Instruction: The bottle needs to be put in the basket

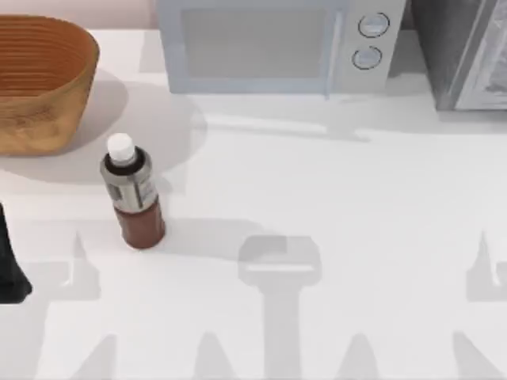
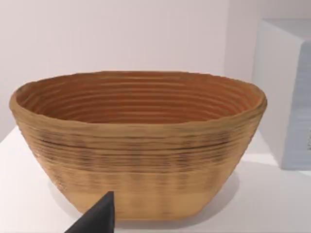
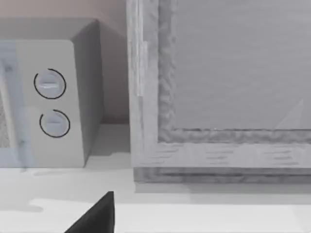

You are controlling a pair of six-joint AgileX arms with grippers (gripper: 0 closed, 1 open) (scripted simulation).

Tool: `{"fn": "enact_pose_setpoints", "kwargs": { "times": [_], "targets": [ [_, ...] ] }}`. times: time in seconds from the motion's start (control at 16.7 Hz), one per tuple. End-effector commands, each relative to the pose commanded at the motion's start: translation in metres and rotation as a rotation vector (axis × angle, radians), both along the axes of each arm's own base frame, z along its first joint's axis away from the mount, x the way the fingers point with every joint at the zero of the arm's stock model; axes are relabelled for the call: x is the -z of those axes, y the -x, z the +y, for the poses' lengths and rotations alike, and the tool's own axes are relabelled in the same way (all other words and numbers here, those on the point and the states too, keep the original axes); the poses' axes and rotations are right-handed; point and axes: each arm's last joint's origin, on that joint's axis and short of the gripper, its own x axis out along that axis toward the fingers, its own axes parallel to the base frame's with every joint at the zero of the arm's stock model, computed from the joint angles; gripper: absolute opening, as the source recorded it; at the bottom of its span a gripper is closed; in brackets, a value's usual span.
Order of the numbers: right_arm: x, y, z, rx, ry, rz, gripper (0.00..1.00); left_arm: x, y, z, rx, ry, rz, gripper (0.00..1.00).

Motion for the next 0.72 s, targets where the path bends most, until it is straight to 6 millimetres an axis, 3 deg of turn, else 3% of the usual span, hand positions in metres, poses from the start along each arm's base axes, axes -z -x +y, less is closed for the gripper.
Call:
{"fn": "enact_pose_setpoints", "kwargs": {
  "times": [0.36,0.72],
  "targets": [
    [0.0,0.0,0.0,0.0,0.0,0.0,1.0,-0.007,-0.006,0.0,0.047,-0.01,-0.014,1.0],
    [0.0,0.0,0.0,0.0,0.0,0.0,1.0,-0.015,-0.038,-0.003,0.246,-0.041,0.004,1.0]
  ]
}}
